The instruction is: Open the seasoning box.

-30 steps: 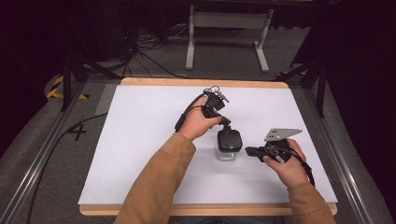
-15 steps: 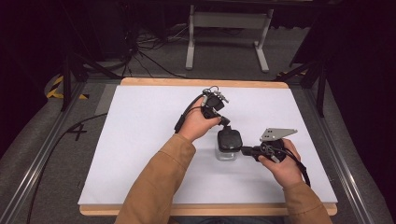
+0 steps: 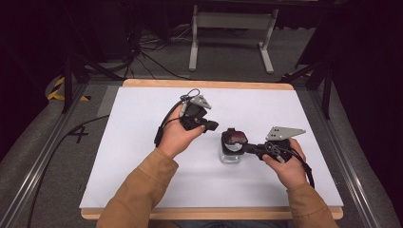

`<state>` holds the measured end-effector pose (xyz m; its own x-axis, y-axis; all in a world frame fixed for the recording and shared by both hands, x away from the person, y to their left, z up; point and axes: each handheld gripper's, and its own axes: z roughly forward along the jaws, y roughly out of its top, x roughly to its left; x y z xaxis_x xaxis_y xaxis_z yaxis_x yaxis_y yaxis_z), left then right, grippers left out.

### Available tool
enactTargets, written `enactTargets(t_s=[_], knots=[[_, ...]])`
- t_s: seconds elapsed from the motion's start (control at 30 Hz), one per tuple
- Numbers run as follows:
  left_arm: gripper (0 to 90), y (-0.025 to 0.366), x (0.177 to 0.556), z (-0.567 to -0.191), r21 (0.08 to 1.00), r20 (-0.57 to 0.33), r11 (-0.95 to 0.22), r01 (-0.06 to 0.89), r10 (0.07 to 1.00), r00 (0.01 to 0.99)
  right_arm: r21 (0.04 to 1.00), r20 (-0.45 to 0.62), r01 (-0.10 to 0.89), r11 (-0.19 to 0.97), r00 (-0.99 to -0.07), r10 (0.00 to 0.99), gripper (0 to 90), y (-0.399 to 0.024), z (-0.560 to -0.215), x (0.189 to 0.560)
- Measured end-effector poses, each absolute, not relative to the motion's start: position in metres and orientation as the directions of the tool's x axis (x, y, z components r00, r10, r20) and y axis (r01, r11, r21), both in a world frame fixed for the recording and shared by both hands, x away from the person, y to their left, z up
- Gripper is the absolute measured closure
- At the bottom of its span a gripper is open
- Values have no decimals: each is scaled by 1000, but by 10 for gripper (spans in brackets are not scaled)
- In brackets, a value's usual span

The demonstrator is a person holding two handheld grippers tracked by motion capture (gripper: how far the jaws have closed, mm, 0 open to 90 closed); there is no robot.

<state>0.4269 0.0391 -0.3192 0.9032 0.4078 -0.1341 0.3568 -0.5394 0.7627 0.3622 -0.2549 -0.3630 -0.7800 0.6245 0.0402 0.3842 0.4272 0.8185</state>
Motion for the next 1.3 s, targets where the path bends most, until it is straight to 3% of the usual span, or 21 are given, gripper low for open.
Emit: enactTargets(t_s=[0.5,0.8,1.3], knots=[[895,58,397,-339,752,-151,-549,365,395,906,870,40,332,365,-784,619,900,-253,-347,378],[897,30,384,-359,766,-159,-553,327,330,931,882,56,331,336,-781,622,900,-252,-343,391],[898,-2,387,-381,812,-150,-483,329,371,916,888,62,338,312,-761,646,900,-254,-347,401]])
